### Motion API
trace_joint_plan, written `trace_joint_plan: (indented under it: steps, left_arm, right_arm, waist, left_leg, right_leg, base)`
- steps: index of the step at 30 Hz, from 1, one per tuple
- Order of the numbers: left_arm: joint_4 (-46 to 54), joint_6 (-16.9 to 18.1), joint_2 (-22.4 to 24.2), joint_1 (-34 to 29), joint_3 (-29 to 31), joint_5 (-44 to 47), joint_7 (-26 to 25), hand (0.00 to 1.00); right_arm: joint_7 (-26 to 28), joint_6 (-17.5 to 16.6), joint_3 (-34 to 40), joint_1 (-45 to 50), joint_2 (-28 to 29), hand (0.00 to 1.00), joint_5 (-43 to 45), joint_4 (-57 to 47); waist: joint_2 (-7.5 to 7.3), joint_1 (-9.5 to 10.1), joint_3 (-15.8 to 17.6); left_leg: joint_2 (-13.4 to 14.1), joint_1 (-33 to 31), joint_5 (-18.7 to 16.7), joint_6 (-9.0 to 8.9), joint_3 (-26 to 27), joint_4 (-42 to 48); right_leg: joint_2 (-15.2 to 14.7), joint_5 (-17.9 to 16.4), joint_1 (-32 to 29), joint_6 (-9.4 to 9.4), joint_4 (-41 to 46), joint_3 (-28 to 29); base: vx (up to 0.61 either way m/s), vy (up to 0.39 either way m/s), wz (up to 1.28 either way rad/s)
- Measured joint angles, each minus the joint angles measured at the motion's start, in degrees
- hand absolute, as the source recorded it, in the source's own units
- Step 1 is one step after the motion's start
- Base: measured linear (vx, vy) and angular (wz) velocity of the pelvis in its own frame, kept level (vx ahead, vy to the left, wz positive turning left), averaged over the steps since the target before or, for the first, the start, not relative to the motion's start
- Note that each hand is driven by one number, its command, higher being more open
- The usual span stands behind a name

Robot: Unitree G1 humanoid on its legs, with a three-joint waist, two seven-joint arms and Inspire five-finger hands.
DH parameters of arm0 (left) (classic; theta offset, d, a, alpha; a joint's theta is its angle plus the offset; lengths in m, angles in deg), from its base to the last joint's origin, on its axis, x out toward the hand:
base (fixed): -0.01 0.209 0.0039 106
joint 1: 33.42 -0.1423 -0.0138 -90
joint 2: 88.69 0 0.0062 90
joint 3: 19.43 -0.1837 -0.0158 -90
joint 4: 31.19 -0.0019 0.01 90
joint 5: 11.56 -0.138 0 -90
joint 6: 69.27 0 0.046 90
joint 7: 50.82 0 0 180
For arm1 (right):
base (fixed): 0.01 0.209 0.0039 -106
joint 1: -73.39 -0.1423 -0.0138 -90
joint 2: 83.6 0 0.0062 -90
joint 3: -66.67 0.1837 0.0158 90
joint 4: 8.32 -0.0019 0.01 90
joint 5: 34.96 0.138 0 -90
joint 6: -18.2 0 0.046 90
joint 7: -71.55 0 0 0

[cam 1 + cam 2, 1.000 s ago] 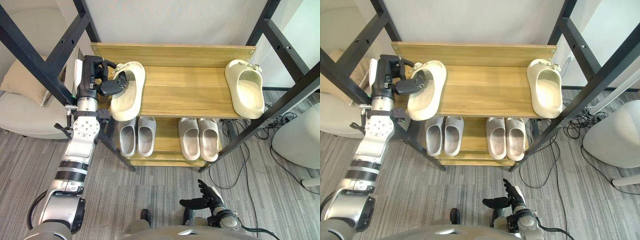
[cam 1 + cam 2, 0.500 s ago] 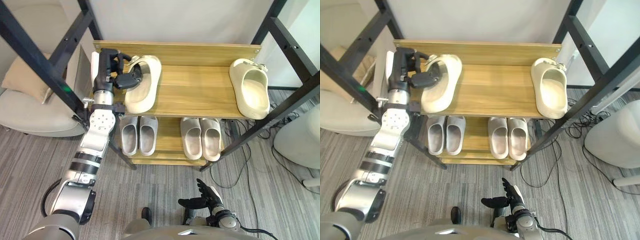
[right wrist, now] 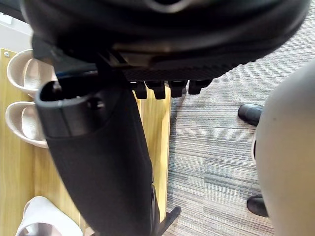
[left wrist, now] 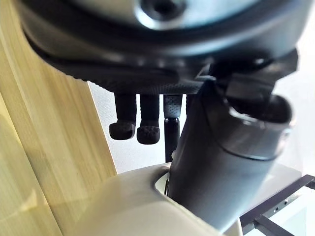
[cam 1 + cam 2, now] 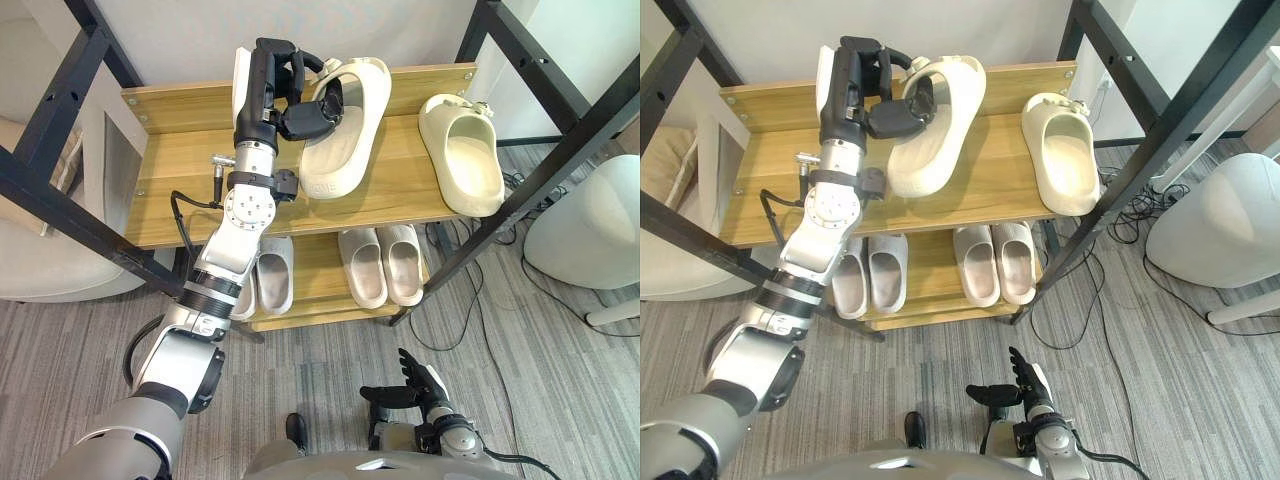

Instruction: Organize the slippers on the shoe rack

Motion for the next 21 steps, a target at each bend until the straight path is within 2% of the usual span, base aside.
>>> trace_joint_plan:
  steps: [14,15,21]
  left_arm:
    - [-3.6,-1.7,3.1,0.1,0.1,-4.5,-1.0,0.0]
    - [-4.0,-1.7,3.5,0.1,0.1,-4.6,-1.0,1.0]
    - [-4.8,-2.2,4.9,0.1,0.0,-5.2,-1.0,1.0]
  right_arm:
    - [-0.5,-0.8,0.6,0.1,0.0,1.0,0.1,-0.6]
    - [-0.5,-0.9,0.6,0.1,0.0,1.0,0.1,-0.6]
    - [-0.6,-1.1,0.6,0.1,0.0,1.0,0.1,-0.6]
  waist:
    - [0.21,-1.05,0.2]
    - [0.2,-1.05,0.2]
    - [0.15,-1.08,0.3]
  left_leg:
    - [-0.2,-1.2,-0.1,0.05,1.0,0.1]
    - [-0.2,-1.3,-0.1,0.05,1.0,0.1]
    - [-0.3,-1.6,-0.1,0.07,0.9,0.2]
  right_leg:
    - [-0.2,0.6,-1.8,0.05,0.0,1.1]
    - [-0.2,0.6,-1.8,0.07,0.0,1.1]
    - [-0.3,0.7,-2.0,0.12,0.0,1.1]
  base:
    - [-0.01,0.0,-0.04]
    - [0.0,0.0,0.0]
    - [0.0,0.0,0.0]
